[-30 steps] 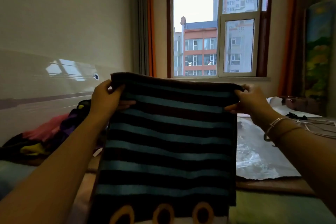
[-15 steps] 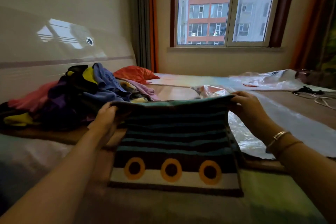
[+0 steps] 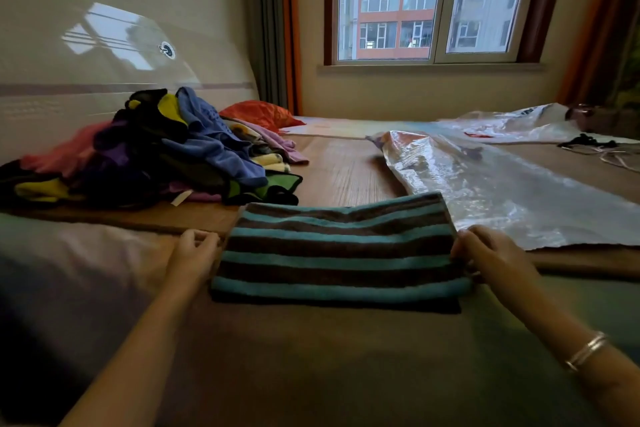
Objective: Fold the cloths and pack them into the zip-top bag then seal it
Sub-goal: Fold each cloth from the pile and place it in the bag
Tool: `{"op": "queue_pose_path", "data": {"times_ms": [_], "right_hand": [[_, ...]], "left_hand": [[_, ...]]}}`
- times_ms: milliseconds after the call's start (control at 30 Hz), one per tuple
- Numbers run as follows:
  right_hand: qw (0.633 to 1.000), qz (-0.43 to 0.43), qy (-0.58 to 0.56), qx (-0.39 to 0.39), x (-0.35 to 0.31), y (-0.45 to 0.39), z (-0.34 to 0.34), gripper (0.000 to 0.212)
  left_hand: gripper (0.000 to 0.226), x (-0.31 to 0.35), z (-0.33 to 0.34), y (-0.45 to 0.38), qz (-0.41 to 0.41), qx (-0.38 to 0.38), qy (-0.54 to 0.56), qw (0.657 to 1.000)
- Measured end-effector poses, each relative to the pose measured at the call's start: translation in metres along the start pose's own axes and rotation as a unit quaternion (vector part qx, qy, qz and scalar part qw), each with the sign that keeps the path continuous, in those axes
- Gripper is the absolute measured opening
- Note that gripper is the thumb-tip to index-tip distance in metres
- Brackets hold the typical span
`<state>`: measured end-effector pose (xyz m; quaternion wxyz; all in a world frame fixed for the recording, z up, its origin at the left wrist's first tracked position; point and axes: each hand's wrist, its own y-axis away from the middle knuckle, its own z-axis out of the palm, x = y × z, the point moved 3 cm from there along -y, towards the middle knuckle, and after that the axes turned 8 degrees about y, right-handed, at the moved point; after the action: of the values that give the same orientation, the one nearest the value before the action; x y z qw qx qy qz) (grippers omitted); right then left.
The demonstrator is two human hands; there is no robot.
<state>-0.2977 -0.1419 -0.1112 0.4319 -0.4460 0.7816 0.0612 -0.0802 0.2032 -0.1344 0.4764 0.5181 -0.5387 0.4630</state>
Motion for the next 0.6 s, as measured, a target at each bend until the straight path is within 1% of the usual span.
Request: {"op": "queue_pose_path", "data": {"times_ms": [33, 67, 100, 200, 300, 333, 400, 433, 500, 600], "right_hand": [[0.998, -0.024, 0.037, 0.035, -0.001, 0.005, -0.002, 0.02], [0.996, -0.024, 0.061, 0.058, -0.001, 0.01, -0.005, 0.02], [0.995, -0.008, 0.073, 0.063, 0.001, 0.009, -0.004, 0.021], [0.996, 0.062, 0.056, 0.012, 0.006, 0.0, 0.003, 0.027], [0.995, 0.092, -0.012, -0.029, -0.002, -0.001, 0.011, 0.034], [0.995, 0.096, -0.02, -0.032, -0.004, -0.001, 0.013, 0.035], [0.993, 0.104, -0.037, -0.036, -0.009, -0.004, 0.017, 0.034], [0.992, 0.108, -0.057, -0.042, -0.012, -0.004, 0.019, 0.03], [0.986, 0.118, -0.1, -0.059, -0.017, -0.003, 0.021, 0.02], [0.974, 0.141, -0.164, -0.068, -0.019, -0.004, 0.021, 0.014]], "left_hand": [[0.017, 0.0, 0.001, 0.001, 0.005, 0.004, -0.028, 1.0], [0.022, 0.0, 0.004, 0.003, 0.006, -0.002, -0.048, 0.999], [0.028, -0.001, 0.008, 0.005, 0.002, -0.012, -0.067, 0.998], [0.048, -0.003, 0.016, 0.009, -0.017, -0.025, -0.096, 0.995], [0.058, -0.003, 0.016, 0.01, -0.032, -0.027, -0.081, 0.996], [0.06, -0.002, 0.016, 0.011, -0.035, -0.029, -0.085, 0.995], [0.059, 0.0, 0.019, 0.014, -0.039, -0.044, -0.088, 0.994], [0.057, 0.003, 0.021, 0.016, -0.039, -0.059, -0.079, 0.994], [0.049, 0.009, 0.025, 0.02, -0.038, -0.089, -0.045, 0.994], [0.043, 0.018, 0.027, 0.022, -0.045, -0.1, 0.031, 0.994]]}}
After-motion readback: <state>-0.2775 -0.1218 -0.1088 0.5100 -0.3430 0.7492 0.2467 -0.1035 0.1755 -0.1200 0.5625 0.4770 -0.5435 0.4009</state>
